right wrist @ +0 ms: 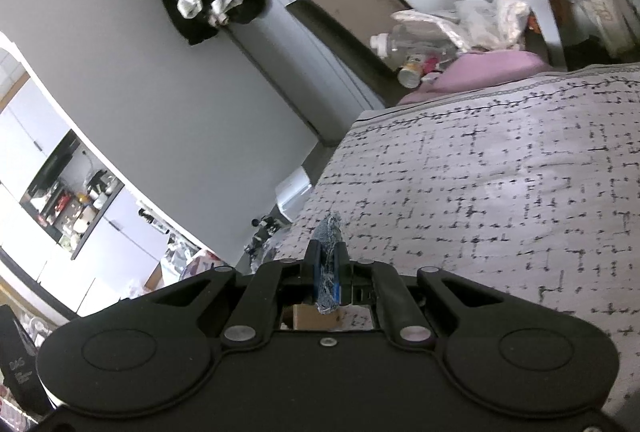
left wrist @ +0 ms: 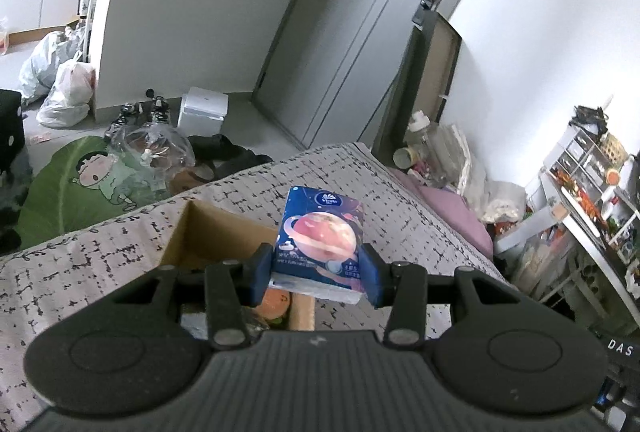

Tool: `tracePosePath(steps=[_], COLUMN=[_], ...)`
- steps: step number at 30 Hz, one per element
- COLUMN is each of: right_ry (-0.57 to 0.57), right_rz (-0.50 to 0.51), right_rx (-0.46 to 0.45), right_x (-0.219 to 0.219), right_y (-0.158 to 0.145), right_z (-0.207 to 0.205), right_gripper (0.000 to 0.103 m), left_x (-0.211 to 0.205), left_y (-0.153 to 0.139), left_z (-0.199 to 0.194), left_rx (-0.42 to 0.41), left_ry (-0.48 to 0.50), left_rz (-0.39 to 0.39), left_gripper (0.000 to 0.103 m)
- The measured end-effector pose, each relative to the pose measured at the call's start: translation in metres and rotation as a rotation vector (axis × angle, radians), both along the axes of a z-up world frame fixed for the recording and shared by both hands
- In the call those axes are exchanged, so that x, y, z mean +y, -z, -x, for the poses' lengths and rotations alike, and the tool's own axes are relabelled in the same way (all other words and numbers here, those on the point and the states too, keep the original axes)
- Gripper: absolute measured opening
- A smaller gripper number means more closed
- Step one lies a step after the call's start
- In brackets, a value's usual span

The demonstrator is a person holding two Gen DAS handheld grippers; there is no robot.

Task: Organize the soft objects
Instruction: 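Carry the packet into the box and open the left gripper while the right gripper drops the light-blue item in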

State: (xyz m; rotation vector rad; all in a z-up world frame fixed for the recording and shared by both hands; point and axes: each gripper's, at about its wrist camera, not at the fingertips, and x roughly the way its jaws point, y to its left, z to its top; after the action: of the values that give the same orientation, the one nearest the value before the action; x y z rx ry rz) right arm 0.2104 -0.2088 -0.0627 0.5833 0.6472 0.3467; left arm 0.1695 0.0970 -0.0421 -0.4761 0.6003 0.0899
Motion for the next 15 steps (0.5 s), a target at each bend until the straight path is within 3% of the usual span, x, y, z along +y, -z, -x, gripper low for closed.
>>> tracePosePath(steps=[15], right_ry=[-0.09], right_rz=[0.012], right_rx=[0.007], right_x=[0.072], right_y=[0.006], right_z=[-0.015], right_gripper=[0.006], left_x=[0.049], left_y=[0.026], left_z=[-0.004], left_rx=[0.045], left_ry=[-0.07], left_rz=[0.088], left_gripper=[0.045])
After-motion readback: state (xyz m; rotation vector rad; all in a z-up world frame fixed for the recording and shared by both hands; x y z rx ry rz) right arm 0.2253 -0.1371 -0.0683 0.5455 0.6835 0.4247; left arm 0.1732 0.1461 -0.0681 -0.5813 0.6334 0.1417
